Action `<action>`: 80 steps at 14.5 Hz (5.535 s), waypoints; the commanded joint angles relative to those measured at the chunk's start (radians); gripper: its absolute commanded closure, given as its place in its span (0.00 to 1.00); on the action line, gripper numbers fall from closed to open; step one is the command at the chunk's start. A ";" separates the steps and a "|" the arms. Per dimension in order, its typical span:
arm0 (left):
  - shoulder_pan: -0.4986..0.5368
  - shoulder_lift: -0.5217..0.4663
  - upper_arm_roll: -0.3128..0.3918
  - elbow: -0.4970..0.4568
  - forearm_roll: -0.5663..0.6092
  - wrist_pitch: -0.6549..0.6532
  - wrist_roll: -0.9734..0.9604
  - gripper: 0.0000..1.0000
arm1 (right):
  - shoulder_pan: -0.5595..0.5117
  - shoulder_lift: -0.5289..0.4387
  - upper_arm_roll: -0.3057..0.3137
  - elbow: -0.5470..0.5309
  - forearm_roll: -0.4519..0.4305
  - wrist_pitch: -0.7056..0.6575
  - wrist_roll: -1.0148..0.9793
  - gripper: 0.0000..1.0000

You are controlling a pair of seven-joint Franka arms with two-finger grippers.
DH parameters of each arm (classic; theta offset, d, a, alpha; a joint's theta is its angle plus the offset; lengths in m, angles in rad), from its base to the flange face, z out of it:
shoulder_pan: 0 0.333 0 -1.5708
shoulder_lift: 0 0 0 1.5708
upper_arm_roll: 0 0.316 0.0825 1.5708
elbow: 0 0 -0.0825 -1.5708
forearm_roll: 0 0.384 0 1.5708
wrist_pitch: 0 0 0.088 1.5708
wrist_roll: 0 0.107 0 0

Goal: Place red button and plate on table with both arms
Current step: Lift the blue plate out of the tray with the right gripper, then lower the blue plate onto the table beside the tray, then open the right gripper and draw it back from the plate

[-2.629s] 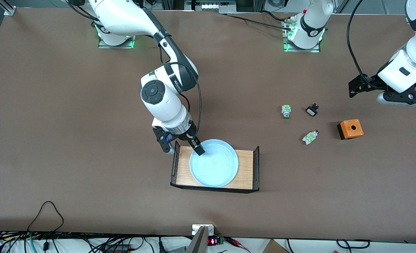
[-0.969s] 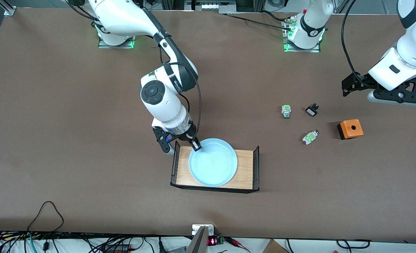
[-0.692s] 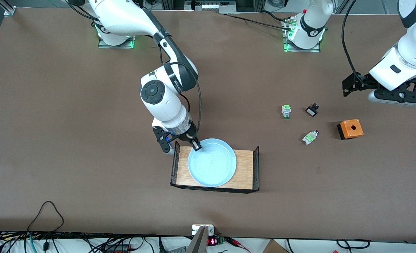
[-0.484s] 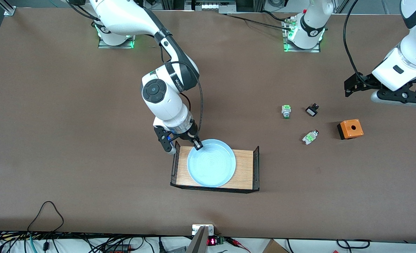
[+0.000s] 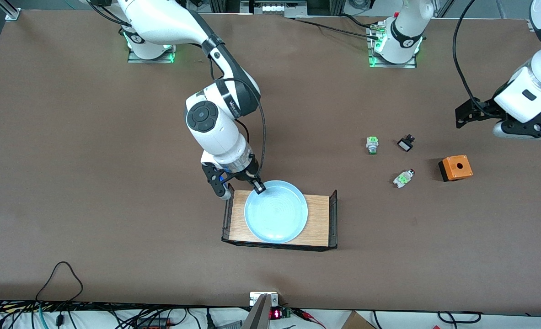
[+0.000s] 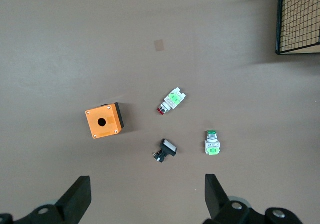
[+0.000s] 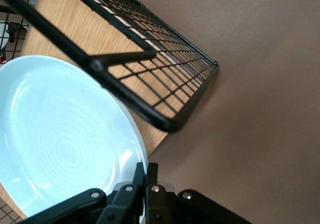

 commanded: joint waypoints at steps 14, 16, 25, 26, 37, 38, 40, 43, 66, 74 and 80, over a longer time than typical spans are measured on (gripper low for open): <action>0.010 0.017 -0.010 0.062 -0.013 -0.020 0.026 0.00 | -0.085 -0.255 -0.004 -0.001 0.066 -0.400 -0.244 1.00; 0.010 0.017 -0.014 0.065 -0.015 -0.027 0.026 0.00 | -0.137 -0.293 -0.004 -0.001 0.091 -0.487 -0.336 1.00; 0.004 0.023 0.009 0.062 -0.016 -0.024 0.118 0.00 | -0.376 -0.343 -0.012 -0.032 0.028 -0.816 -0.888 1.00; -0.034 0.023 0.070 0.059 -0.016 -0.023 0.124 0.00 | -0.390 -0.343 -0.012 -0.047 0.017 -0.816 -0.943 1.00; -0.130 -0.051 0.175 -0.013 -0.016 0.000 0.150 0.00 | -0.589 -0.388 -0.021 -0.338 -0.101 -0.612 -1.492 1.00; -0.130 -0.057 0.178 -0.013 -0.015 0.000 0.149 0.00 | -0.608 -0.401 -0.021 -0.389 -0.098 -0.571 -1.522 1.00; -0.131 -0.086 0.178 -0.035 -0.013 -0.008 0.149 0.00 | -0.623 -0.424 -0.021 -0.477 -0.098 -0.500 -1.585 1.00; -0.125 -0.055 0.175 0.003 -0.015 -0.011 0.149 0.00 | -0.651 -0.456 -0.020 -0.621 -0.093 -0.395 -1.646 1.00; -0.122 -0.051 0.168 0.010 -0.015 -0.017 0.141 0.00 | -0.743 -0.453 -0.009 -0.928 -0.070 -0.075 -1.788 0.00; -0.123 -0.051 0.167 0.010 -0.015 -0.017 0.141 0.00 | -0.666 -0.490 0.048 -0.698 -0.136 -0.313 -1.516 0.00; -0.122 -0.051 0.168 0.010 -0.015 -0.017 0.141 0.00 | -0.617 -0.491 0.050 -0.416 -0.257 -0.582 -1.387 0.00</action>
